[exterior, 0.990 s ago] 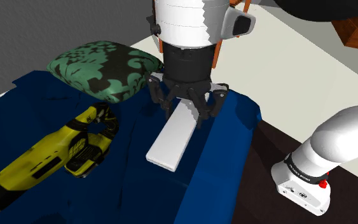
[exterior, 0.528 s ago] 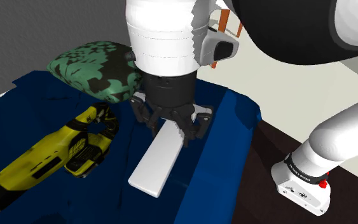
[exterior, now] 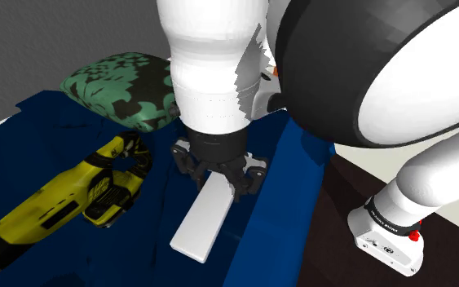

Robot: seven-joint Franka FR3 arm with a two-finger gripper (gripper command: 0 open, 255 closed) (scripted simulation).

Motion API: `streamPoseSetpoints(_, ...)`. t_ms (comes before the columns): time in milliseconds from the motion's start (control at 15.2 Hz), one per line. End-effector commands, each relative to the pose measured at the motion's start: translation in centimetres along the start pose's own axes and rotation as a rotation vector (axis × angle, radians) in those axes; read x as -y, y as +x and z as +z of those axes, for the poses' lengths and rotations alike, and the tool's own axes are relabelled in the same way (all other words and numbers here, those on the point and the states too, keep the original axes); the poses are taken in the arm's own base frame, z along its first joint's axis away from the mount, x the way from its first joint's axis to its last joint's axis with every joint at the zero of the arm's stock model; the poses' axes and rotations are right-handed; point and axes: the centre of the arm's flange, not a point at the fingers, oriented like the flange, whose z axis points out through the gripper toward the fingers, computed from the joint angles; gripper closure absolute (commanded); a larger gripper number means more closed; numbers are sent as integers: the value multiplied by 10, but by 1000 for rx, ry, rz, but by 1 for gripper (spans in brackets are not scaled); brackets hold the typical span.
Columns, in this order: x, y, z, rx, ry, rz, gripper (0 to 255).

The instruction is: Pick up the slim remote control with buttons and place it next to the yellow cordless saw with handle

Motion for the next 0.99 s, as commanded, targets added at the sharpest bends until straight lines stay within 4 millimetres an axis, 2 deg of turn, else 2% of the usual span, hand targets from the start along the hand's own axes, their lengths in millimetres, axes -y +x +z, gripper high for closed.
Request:
streamPoseSetpoints(0, 0, 0, 11, 0, 1, 0, 255)
streamPoseSetpoints(924, 2, -1, 85, 0, 1, 0, 255)
